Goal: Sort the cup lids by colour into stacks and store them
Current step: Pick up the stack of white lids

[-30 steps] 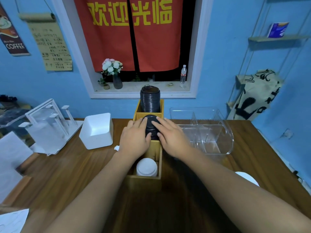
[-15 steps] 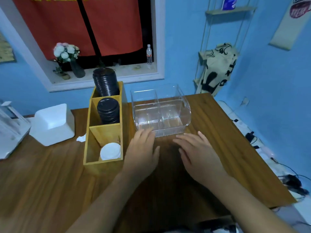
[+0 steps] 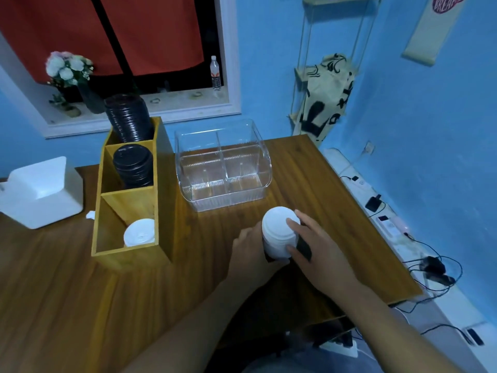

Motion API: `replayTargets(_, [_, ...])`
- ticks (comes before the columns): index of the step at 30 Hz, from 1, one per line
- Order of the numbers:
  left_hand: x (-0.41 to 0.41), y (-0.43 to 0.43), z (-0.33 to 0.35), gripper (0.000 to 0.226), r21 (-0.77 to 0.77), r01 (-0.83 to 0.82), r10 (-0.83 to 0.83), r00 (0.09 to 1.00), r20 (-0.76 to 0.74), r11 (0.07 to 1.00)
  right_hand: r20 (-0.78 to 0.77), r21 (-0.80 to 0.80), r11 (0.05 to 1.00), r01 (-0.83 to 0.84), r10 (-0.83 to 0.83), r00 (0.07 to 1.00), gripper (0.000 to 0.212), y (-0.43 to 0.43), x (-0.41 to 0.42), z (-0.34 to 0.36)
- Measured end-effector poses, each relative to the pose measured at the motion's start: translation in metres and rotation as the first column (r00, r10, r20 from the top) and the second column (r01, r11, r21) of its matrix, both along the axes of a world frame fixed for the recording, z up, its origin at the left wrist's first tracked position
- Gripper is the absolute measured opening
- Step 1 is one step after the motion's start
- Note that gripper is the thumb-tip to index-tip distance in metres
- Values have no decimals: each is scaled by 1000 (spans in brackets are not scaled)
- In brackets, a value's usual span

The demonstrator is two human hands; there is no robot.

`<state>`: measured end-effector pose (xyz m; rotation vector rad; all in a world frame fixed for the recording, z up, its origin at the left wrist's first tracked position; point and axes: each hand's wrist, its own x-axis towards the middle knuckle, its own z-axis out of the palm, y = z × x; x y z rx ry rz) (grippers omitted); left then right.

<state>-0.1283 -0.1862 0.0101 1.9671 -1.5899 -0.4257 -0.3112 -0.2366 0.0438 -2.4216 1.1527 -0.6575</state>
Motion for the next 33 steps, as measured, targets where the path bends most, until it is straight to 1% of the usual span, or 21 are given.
replayTargets(6, [-2,5,-8,88,-78,-8,6,999,-35,997,86,-41,996,-74,78,993,61,-1,7,-9])
replayTargets(10, [2,24,-9,85,-116,2,-11,997,-78,993,104,-146,975,-164,181,978,54,7,11,-5])
replayTargets(12, [6,36,9,83,-189,-50,31,994,-101,981,148,-223,954,-201,237,960,52,9,22,9])
replayTargets(15, [24,57,57,77,-307,-137,110,989,-103,942,212,-339,903,-263,346,914,55,13,53,45])
replayTargets(18, [56,77,100,77,-358,-209,197,978,-72,910,227,-380,873,-305,407,885,62,19,94,80])
replayTargets(21, [99,97,125,83,-342,-291,297,954,-36,893,228,-371,852,-369,469,853,68,23,145,100])
replayTargets(23, [127,108,133,86,-304,-360,366,930,-42,882,233,-310,845,-436,512,827,69,28,182,105])
replayTargets(26, [161,117,134,90,-255,-456,464,885,-33,853,212,-243,839,-487,535,818,70,34,230,104])
replayTargets(31, [195,117,114,100,-216,-525,535,845,-13,823,159,-178,834,-522,548,821,72,32,278,80])
replayTargets(33, [200,115,103,103,-192,-530,542,840,12,826,113,-206,835,-509,537,836,70,31,285,70])
